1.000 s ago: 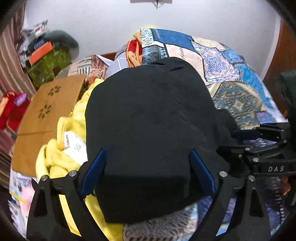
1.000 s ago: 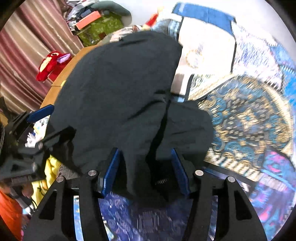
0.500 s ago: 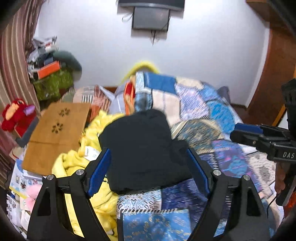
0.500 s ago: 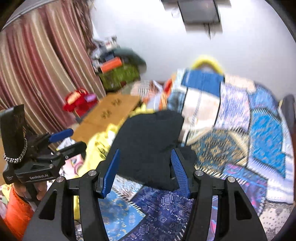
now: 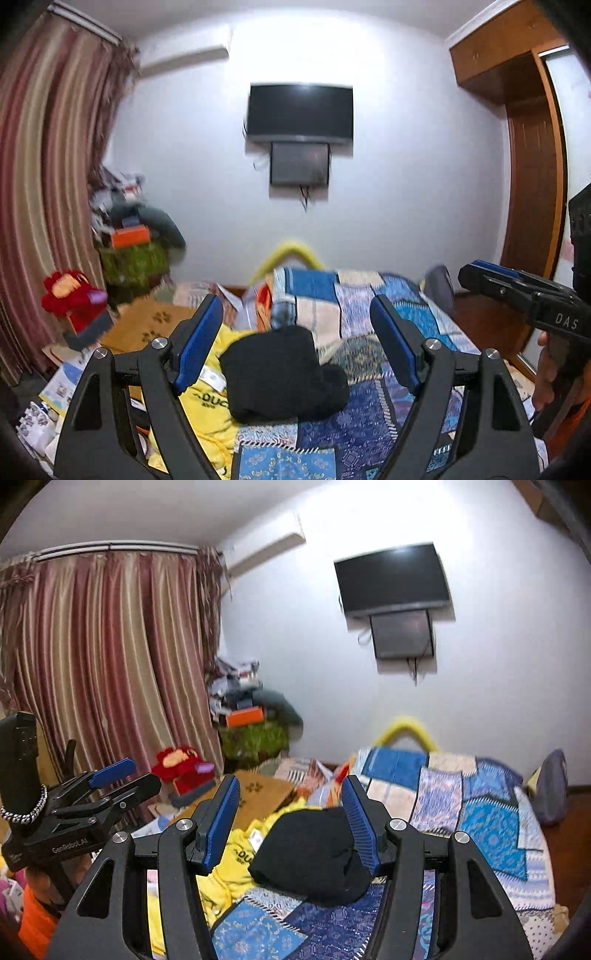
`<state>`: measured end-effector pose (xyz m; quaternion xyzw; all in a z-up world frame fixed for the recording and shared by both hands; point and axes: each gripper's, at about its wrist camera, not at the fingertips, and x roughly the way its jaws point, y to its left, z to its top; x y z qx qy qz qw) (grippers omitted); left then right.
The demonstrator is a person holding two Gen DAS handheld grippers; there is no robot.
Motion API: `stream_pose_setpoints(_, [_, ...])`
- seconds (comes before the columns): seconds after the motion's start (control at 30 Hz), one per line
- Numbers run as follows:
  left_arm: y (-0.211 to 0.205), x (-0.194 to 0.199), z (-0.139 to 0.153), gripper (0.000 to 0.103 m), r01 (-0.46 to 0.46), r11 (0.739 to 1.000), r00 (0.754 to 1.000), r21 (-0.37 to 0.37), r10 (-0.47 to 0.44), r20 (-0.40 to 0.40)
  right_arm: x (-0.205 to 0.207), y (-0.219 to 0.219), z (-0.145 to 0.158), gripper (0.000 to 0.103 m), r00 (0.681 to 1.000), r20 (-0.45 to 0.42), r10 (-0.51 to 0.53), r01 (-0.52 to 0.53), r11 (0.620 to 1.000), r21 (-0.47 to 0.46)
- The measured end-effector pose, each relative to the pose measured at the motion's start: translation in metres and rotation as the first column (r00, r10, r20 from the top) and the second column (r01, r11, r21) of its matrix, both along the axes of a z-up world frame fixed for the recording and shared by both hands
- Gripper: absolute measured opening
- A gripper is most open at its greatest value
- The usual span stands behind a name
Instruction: Fold large clothes
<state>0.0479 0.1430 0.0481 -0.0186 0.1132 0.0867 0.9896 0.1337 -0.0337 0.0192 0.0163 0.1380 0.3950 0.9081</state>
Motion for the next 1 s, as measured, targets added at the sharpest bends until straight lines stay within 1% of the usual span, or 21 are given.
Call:
stream_pose_setpoints(0.07, [-0.010,-0.014,0.003,0.082,-0.025,0.999,0.999,0.028,0.024,0.035,-0.012,-0.002,0.001,0.053,0.999,0.034,-0.014,0.014,1.000,0.006])
stream_pose_setpoints(0.13, [-0.022,-0.029,0.003,0.082,-0.073,0.995,0.995,0.063,0.068,0.078,-0.022,-0.002,0.000,0.053,0.998,0.063,-0.029,0.029,1.000,0.012])
stream_pose_setpoints(0.2, [-0.031,-0.038,0.000,0.085,-0.120,0.988,0.988,0.096,0.109,0.108,-0.026,-0.002,-0.002,0.053,0.996,0.077,-0.046,0.045,0.999,0.008])
stream_pose_setpoints(0.23, [-0.036,-0.041,-0.002,0.089,-0.132,0.985,0.985,0.113,0.118,0.122,-0.027,-0.001,-0.004,0.053,0.995,0.081,-0.059,0.059,0.998,0.005])
stream_pose_setpoints(0.27, [-0.038,-0.043,-0.004,0.092,-0.134,0.984,0.985,0.120,0.119,0.128,-0.027,0.000,-0.006,0.053,0.994,0.085,-0.073,0.074,0.997,0.000])
stream_pose_setpoints(0.3, [-0.042,-0.045,-0.006,0.093,-0.135,0.983,0.984,0.127,0.119,0.131,-0.026,0.001,-0.008,0.054,0.993,0.086,-0.085,0.086,0.996,-0.005])
stream_pose_setpoints(0.33, [-0.045,-0.047,-0.009,0.095,-0.134,0.983,0.985,0.129,0.118,0.129,-0.028,0.001,-0.009,0.058,0.992,0.087,-0.096,0.097,0.995,-0.010])
stream_pose_setpoints(0.37, [-0.047,-0.046,-0.011,0.097,-0.133,0.983,0.985,0.129,0.117,0.126,-0.029,0.001,-0.010,0.060,0.991,0.086,-0.103,0.105,0.994,-0.011])
stream_pose_setpoints(0.43, [-0.051,-0.047,-0.015,0.102,-0.135,0.983,0.986,0.126,0.120,0.119,-0.028,0.001,-0.013,0.069,0.989,0.080,-0.126,0.127,0.992,-0.010])
stream_pose_setpoints(0.6, [-0.049,-0.049,-0.021,0.102,-0.125,0.988,0.988,0.089,0.116,0.100,-0.031,-0.006,-0.016,0.084,0.984,0.060,-0.169,0.171,0.985,-0.014])
stream_pose_setpoints(0.77, [-0.045,-0.051,-0.023,0.102,-0.114,0.992,0.989,0.051,0.109,0.096,-0.031,-0.011,-0.016,0.085,0.983,0.048,-0.177,0.179,0.984,-0.025])
stream_pose_setpoints(1.0, [-0.044,-0.055,-0.025,0.102,-0.115,0.992,0.989,0.043,0.110,0.094,-0.037,-0.014,-0.021,0.085,0.982,0.040,-0.186,0.187,0.982,-0.025])
